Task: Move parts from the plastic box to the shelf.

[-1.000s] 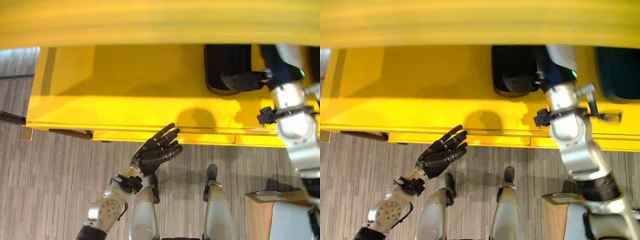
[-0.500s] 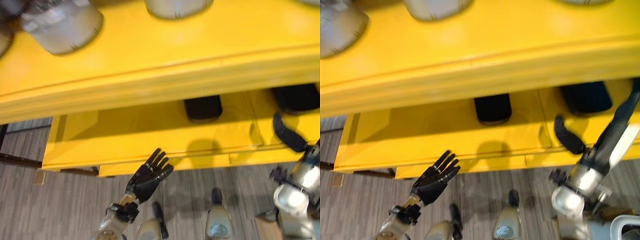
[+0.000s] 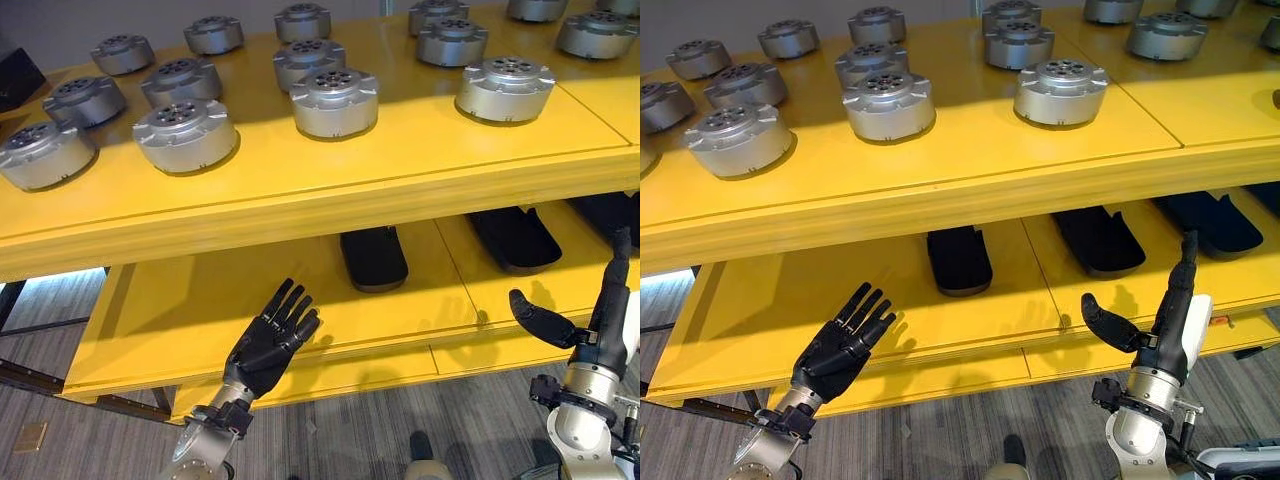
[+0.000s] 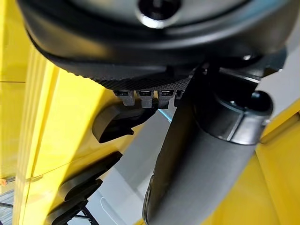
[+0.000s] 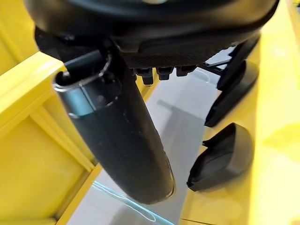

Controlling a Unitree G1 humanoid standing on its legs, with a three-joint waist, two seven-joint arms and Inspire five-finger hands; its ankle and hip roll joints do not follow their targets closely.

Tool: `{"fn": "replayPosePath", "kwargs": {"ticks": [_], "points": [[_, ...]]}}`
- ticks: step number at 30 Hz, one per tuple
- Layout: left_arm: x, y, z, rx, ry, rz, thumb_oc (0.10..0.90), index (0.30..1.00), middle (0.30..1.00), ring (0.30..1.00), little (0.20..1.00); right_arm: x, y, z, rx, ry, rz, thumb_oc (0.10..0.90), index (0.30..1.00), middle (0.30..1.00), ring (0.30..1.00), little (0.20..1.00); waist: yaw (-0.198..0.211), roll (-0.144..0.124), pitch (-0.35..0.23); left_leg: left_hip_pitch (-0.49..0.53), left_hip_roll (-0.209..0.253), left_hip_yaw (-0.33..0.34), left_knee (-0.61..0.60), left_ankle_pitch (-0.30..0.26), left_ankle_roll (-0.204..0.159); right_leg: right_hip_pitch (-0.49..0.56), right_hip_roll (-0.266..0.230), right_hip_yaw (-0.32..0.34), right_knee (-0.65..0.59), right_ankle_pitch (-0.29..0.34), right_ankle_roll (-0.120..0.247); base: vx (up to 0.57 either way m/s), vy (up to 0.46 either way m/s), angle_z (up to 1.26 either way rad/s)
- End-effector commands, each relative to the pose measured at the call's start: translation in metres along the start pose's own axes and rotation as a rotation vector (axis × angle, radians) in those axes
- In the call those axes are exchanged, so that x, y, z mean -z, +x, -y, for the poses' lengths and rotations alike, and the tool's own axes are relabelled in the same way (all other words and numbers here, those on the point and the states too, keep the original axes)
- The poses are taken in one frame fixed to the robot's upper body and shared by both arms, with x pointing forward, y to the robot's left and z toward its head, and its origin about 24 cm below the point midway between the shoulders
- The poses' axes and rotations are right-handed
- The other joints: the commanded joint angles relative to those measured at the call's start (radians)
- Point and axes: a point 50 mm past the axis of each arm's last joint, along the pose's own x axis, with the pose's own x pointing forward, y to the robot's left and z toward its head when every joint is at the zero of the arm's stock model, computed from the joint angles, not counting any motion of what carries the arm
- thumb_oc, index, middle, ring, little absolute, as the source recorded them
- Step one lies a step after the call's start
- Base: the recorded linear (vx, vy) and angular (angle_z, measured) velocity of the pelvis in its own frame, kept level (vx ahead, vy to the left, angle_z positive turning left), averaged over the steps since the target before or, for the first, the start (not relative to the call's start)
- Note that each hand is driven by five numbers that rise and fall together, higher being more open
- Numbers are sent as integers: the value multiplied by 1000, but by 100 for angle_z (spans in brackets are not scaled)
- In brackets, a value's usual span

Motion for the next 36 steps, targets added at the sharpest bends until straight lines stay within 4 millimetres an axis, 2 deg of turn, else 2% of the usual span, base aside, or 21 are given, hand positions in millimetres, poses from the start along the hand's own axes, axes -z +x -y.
{"fn": "replayPosePath", "kwargs": {"ticks": [1,9,14,18,22,23,25,26,28,30,32,36], "points": [[-39,12,27,187,84,133,900,1000,1000,1000,1000,-37,23,6,43,86,195,900,1000,1000,1000,1000,-13,-33,-13,18,-29,1,16,-42,63,28,27,0,132,-127,-31,-30,-14,-4],[-40,12,23,186,76,157,900,1000,1000,1000,1000,-34,22,-3,-57,90,172,900,1000,1000,1000,1000,-24,-28,-18,30,-39,14,5,-43,63,31,30,13,101,-108,-26,-16,45,-3],[-40,11,20,192,81,171,900,1000,1000,1000,1000,-30,20,-9,-152,81,150,900,1000,1000,1000,1000,-24,-39,-21,30,-43,15,13,-49,64,31,36,18,101,-107,-28,-9,166,-5],[-39,13,21,238,86,168,900,1000,1000,1000,1000,-27,20,-7,-167,96,127,900,1000,1000,1000,1000,-26,-55,-17,23,-62,34,37,-69,82,28,26,9,93,-89,-18,12,288,-1],[-35,18,20,259,83,146,900,1000,1000,1000,1000,-27,20,-1,-138,82,130,900,1000,1000,1000,1000,-44,-74,-7,35,-100,87,44,-99,106,12,-29,5,28,4,42,67,333,-16],[-34,18,21,248,89,142,900,1000,1000,1000,1000,-28,21,0,-147,93,122,900,1000,1000,1000,1000,-43,-74,-7,57,-115,111,35,-128,106,-11,-63,-25,-2,48,76,78,289,-38],[-35,12,17,205,96,155,900,1000,1000,1000,1000,-29,21,-3,-183,118,123,900,1000,1000,1000,1000,-26,-77,-2,69,-113,172,33,-131,100,-46,-95,-115,2,108,90,-20,188,-41],[-35,10,15,187,92,162,900,1000,1000,1000,1000,-30,20,-5,-194,126,125,900,1000,1000,1000,1000,-20,-78,-1,70,-113,185,31,-131,100,-52,-104,-133,8,127,92,-111,85,-67],[-36,6,11,156,82,172,900,1000,1000,1000,1000,-31,19,-8,-209,139,131,900,1000,1000,1000,1000,-11,-79,0,63,-113,206,32,-130,110,-71,-123,-145,87,136,94,-158,77,-108],[-38,2,5,136,71,174,900,1000,1000,1000,1000,-29,14,-9,-207,163,115,900,1000,1000,1000,1000,0,-74,-9,13,-112,206,55,-120,146,-66,-126,-113,282,83,74,-270,76,-82],[-37,0,3,127,58,170,900,1000,1000,1000,1000,-27,12,-9,-213,163,106,900,1000,1000,1000,1000,16,-70,-17,-27,-105,198,80,-121,165,-48,-126,-114,385,36,41,-246,-3,-7],[-38,3,-1,79,51,199,900,1000,1000,1000,1000,-32,16,-22,-232,165,120,900,1000,1000,1000,1000,61,-77,-33,-95,-110,193,104,-125,189,11,-127,-130,513,8,24,-306,-117,35]]}}
